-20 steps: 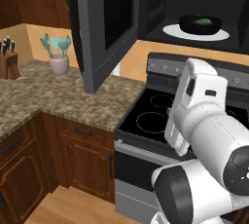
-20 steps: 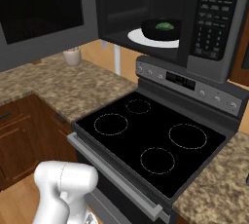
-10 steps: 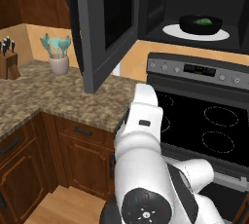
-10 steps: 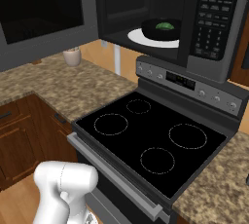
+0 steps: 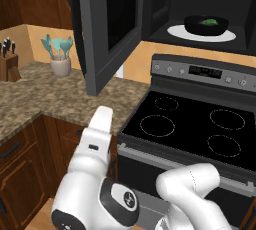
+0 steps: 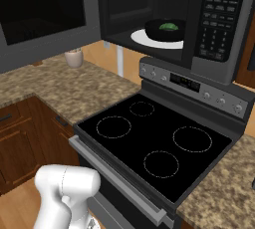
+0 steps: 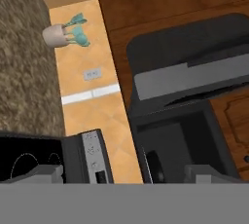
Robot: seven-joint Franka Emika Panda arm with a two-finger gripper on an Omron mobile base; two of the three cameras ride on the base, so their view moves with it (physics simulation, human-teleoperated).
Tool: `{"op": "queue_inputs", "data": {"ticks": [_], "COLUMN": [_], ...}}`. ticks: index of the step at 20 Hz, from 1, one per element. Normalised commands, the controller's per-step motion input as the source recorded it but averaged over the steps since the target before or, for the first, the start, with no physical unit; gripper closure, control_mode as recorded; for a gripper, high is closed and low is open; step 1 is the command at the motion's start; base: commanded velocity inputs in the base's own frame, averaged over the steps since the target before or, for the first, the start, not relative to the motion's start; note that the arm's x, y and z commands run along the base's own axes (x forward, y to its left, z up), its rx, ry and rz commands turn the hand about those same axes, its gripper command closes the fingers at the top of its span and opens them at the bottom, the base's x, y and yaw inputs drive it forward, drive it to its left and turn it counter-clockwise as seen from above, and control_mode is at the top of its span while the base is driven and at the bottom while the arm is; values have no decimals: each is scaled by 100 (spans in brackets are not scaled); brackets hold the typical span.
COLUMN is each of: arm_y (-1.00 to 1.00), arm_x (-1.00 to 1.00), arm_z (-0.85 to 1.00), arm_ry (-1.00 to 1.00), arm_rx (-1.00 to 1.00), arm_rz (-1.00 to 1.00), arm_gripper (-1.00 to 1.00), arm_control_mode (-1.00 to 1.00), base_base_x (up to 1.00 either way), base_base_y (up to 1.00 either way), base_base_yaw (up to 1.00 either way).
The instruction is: Pick the broccoli from the sink and place it in the bowl. Then pick the bowl and place it in the microwave. Then close the microwave door and press the start button.
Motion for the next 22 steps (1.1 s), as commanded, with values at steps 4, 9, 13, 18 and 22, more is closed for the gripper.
{"op": "queue_inputs", "data": {"ticks": [4,9,13,18,22], "arm_y": [20,34,15,1,0], "arm_x": [83,76,66,16,9], "arm_z": [-32,-3,0,19,38], "arm_ry": [-12,-9,-11,-10,-12], "arm_rx": [0,0,0,0,1], "arm_rz": [-4,-4,-10,-15,-16], "arm_gripper": [-100,-100,-100,-100,-100], "arm_control_mode": [-100,-100,-100,-100,-100], "base_base_x": [0,0,0,0,0], "base_base_y": [0,0,0,0,0], "base_base_yaw": [0,0,0,0,0]}}
